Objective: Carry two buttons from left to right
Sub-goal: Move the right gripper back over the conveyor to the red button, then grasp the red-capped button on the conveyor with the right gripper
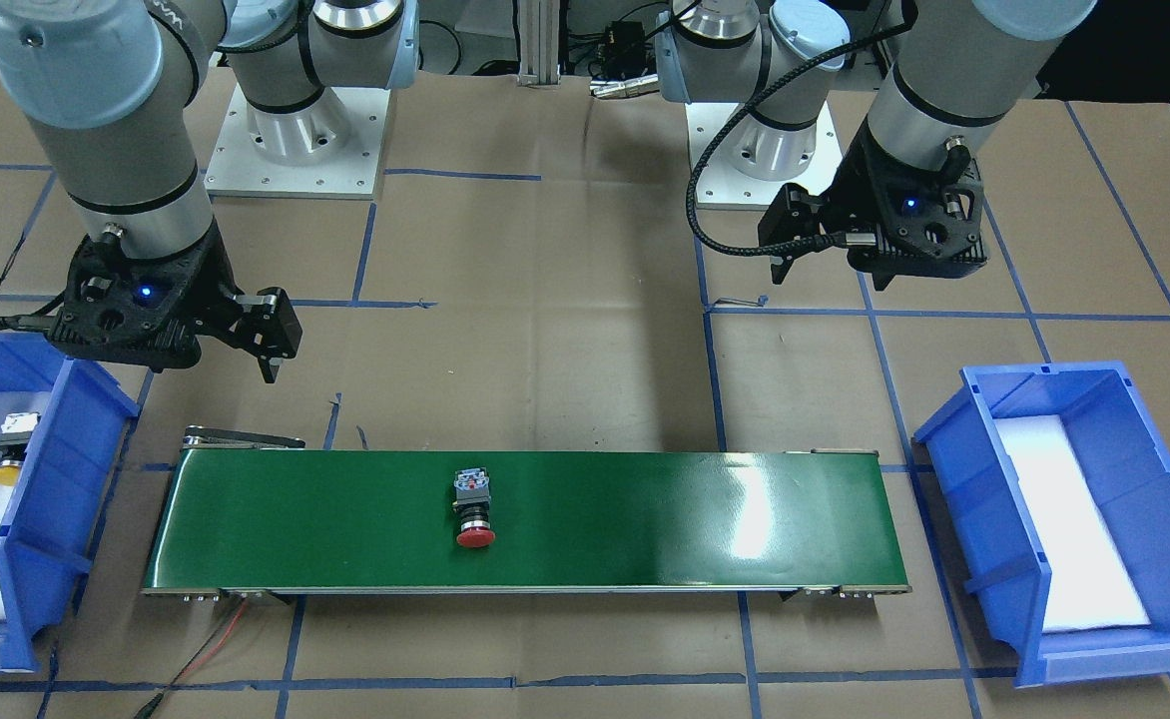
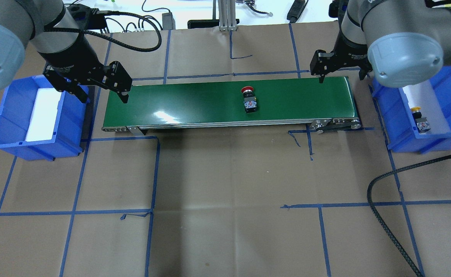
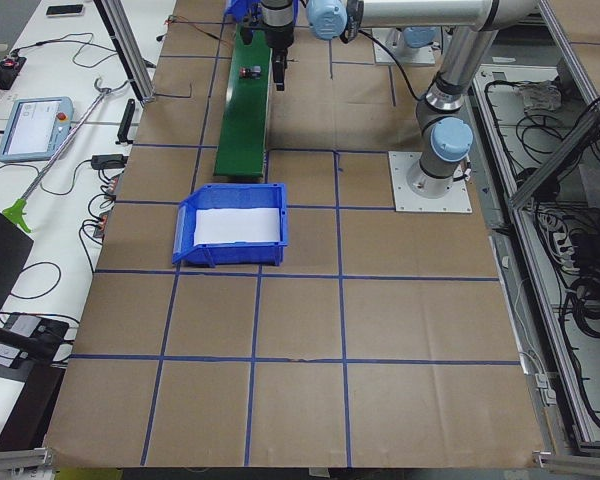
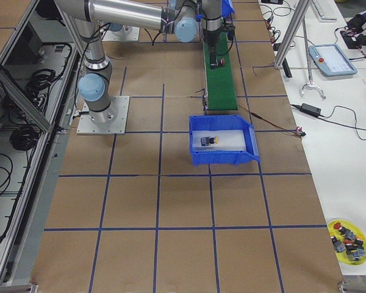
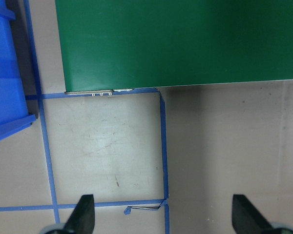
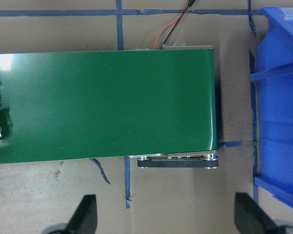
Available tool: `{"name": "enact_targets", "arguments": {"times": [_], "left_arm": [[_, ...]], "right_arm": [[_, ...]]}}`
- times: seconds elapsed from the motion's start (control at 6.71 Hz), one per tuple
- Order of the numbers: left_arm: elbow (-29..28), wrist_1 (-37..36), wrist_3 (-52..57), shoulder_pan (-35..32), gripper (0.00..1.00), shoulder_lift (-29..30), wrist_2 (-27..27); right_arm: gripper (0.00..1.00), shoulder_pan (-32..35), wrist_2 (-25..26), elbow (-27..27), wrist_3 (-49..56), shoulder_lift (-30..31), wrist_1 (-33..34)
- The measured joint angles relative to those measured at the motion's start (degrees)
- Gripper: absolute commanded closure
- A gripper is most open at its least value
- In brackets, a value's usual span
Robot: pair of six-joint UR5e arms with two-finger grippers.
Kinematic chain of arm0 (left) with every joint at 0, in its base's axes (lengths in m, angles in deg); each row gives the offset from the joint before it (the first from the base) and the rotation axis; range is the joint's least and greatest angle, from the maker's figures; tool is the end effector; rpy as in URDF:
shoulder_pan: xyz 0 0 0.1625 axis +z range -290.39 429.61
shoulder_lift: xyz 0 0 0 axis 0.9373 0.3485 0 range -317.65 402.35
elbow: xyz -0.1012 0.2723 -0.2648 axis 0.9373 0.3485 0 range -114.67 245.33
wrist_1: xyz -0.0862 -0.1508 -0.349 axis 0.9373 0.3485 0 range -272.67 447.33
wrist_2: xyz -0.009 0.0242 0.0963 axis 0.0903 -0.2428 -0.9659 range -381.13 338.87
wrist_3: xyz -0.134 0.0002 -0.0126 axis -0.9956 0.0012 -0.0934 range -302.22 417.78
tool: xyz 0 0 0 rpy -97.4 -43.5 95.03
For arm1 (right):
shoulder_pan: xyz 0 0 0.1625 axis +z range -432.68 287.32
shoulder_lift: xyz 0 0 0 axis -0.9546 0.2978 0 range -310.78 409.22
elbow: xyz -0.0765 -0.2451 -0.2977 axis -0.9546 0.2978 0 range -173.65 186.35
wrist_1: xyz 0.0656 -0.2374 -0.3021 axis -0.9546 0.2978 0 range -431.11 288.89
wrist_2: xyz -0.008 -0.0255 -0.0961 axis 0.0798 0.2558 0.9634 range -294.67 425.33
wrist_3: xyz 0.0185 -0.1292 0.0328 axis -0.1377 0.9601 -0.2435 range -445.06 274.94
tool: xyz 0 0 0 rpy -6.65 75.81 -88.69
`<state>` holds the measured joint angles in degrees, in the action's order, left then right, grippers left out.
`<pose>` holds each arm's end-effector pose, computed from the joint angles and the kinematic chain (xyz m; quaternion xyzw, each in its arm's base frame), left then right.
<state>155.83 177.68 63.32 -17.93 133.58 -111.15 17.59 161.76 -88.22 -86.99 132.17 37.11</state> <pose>-0.1130 -0.4746 0.4064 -0.0268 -0.9995 -0.0182 0.0011 0.1206 -0.5209 0.3575 -0.0178 -0.9966 0.0585 0.0549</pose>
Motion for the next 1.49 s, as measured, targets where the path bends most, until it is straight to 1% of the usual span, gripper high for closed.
{"name": "enact_targets", "arguments": {"times": [0.3,0.6,0.89,1.04,1.49], "left_arm": [[0.0,0.0,0.0,0.0,0.00,0.0,0.0],[-0.1,0.0,0.0,0.0,0.00,0.0,0.0],[-0.1,0.0,0.0,0.0,0.00,0.0,0.0],[-0.1,0.0,0.0,0.0,0.00,0.0,0.1],[-0.1,0.0,-0.1,0.0,0.00,0.0,0.5]], "right_arm": [[0.00,0.0,-1.4,0.0,-0.2,-1.5,0.4],[0.00,0.0,-4.6,0.0,-1.7,-3.8,1.3],[0.00,0.0,-7.3,0.0,-2.2,-8.2,7.2],[0.00,0.2,-8.6,0.2,-2.3,-10.2,9.2],[0.00,1.6,-9.7,1.3,-2.4,-13.6,10.4]]}}
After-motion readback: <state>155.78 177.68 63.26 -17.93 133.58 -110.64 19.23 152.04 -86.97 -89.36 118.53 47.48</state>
